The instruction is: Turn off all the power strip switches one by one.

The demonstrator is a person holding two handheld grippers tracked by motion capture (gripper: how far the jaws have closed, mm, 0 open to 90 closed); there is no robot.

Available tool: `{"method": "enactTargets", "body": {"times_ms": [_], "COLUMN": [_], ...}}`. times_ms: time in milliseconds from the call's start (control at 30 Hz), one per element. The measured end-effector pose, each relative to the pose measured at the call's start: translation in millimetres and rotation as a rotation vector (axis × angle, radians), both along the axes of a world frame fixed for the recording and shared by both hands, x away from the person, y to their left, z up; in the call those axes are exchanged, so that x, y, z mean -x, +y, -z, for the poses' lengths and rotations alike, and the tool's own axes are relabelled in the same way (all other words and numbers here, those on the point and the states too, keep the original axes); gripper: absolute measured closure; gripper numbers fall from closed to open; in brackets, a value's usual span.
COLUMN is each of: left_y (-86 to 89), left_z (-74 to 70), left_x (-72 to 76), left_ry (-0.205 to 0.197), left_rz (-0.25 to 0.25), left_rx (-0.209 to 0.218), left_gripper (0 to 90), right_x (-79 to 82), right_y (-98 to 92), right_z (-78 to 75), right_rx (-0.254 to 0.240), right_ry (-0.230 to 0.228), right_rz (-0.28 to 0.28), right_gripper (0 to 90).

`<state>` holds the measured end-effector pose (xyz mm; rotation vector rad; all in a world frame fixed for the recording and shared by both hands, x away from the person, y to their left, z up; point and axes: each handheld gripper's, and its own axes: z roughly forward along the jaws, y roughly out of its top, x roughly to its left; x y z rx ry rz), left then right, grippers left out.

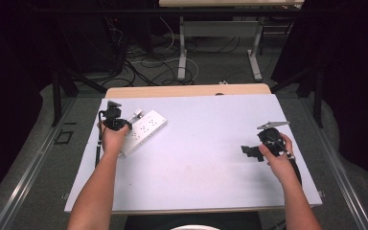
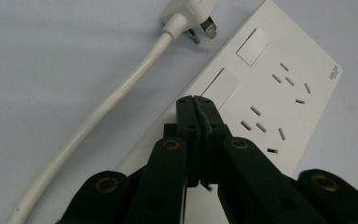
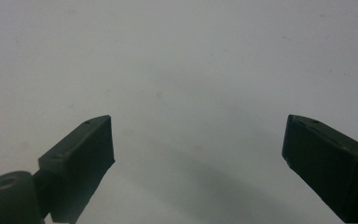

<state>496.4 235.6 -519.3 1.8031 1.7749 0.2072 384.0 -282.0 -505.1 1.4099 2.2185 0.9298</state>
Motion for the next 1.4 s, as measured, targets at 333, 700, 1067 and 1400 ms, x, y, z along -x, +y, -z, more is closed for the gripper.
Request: {"method": "enactTargets", "body": {"times_ms": [333, 700, 1067, 1400], "left_y": [-2.8, -6.2, -8.3, -9.5], "left_z": [2.4, 2.6, 1.7, -5.9], "left_x": [-1.0, -1.7, -2.3, -1.3], "left_ry": [-0.006, -0.014, -0.013, -0.019], "left_rz": [0.017, 0.002, 0.001, 0.006], "left_rx": [-0.009, -0.016, -0.031, -0.043], "left_gripper": [90.0, 90.0, 90.0, 90.0], "right_x": [0.1, 0.2, 0.0, 0.5], "right_y": [0.4, -0.1, -0.1, -0.9], "right_z": [-0.4, -0.1, 0.5, 0.1], "right_rx": [0.002, 0.001, -0.002, 0.0], "right_ry": [-0.001, -0.001, -0.001, -0.001], "right_rz": [-0.001, -0.001, 0.013, 0.008], "right_gripper": [8.2, 8.2, 8.2, 8.2]}}
